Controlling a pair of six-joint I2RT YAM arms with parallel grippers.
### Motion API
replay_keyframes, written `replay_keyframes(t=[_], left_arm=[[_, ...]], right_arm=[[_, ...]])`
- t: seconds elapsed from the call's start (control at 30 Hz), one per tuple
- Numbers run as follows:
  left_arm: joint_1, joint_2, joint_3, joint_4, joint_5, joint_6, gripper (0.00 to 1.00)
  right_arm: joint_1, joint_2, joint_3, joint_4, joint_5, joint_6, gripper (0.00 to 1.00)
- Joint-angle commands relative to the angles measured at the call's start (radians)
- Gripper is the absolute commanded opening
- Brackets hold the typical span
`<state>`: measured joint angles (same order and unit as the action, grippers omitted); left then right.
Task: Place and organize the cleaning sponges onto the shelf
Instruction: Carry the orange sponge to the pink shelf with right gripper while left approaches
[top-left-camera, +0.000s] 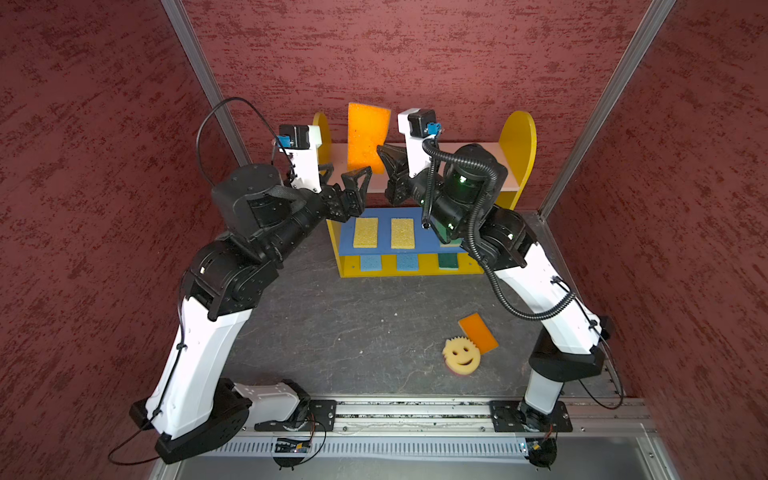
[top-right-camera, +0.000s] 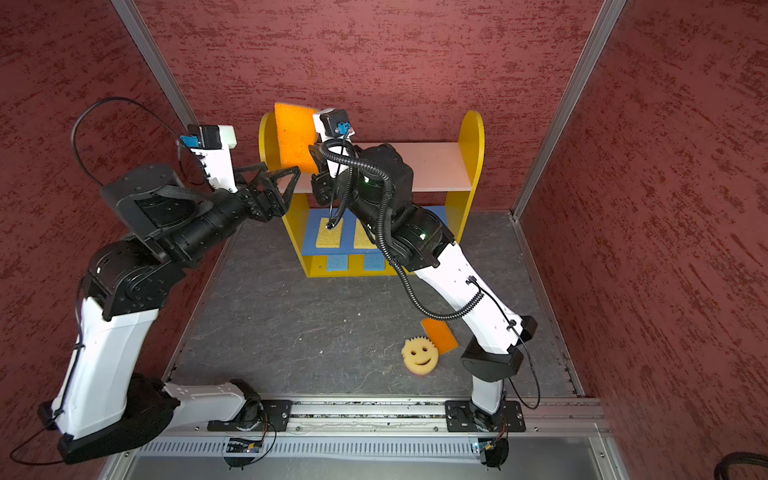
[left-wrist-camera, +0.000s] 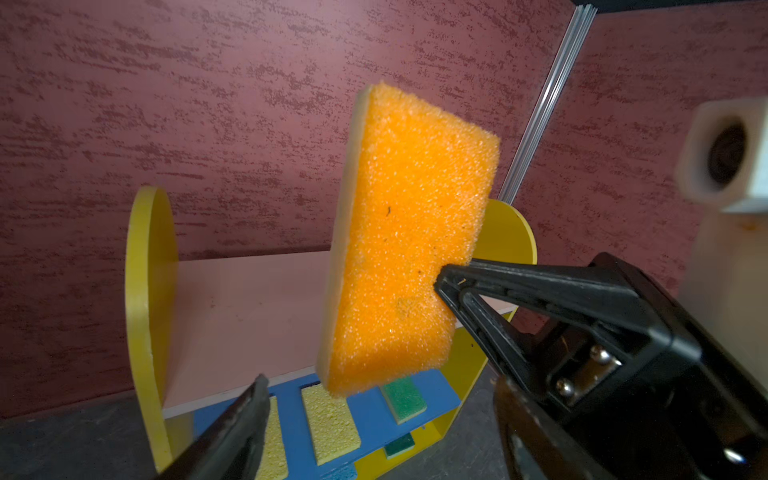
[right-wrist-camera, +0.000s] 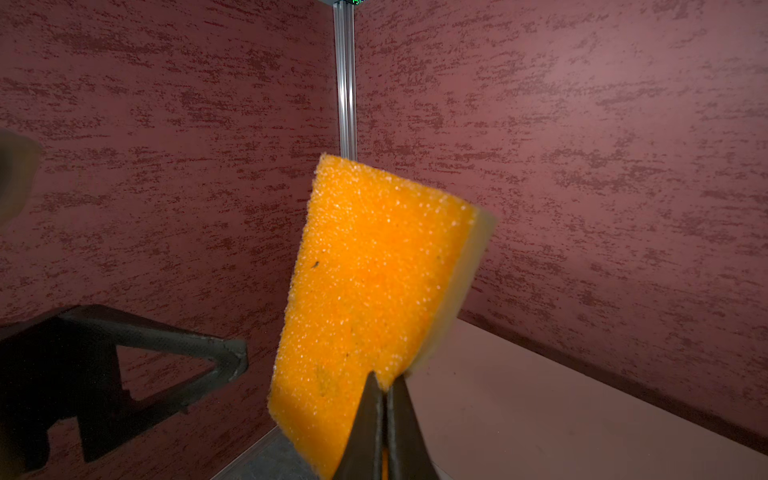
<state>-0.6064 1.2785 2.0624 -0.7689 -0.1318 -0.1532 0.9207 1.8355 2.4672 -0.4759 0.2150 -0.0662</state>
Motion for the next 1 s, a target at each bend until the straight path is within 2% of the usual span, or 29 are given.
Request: replay_keyframes(t=[0.0, 0.1, 0.33, 0.7, 0.97], left_arm=[[-0.004, -0.009, -0.004, 0.065, 0.007, 0.029, 0.7], [-0.003, -0.006, -0.001, 0.098, 0.014, 0.044, 0.57], [-0.004, 0.062, 0.07, 0.104, 0.014, 0.083, 0.4], [0.022, 0.224, 0.164, 0.068, -0.023, 0.109, 0.33], [0.152, 0.364, 0.272, 0.011, 0.122, -0.045, 0.29]], right_arm=[[-0.003, 0.049, 0.017, -0.028, 0.056, -0.003, 0.0], [-0.009, 0.076, 0.02, -0.045, 0.087, -0.01, 0.0], [-0.069, 0.133, 0.036, -0.074, 0.061, 0.035, 0.0], [-0.163, 0.206, 0.087, -0.125, -0.085, 0.126, 0.0], [-0.192, 0.244, 0.088, -0.093, -0.121, 0.163, 0.0]])
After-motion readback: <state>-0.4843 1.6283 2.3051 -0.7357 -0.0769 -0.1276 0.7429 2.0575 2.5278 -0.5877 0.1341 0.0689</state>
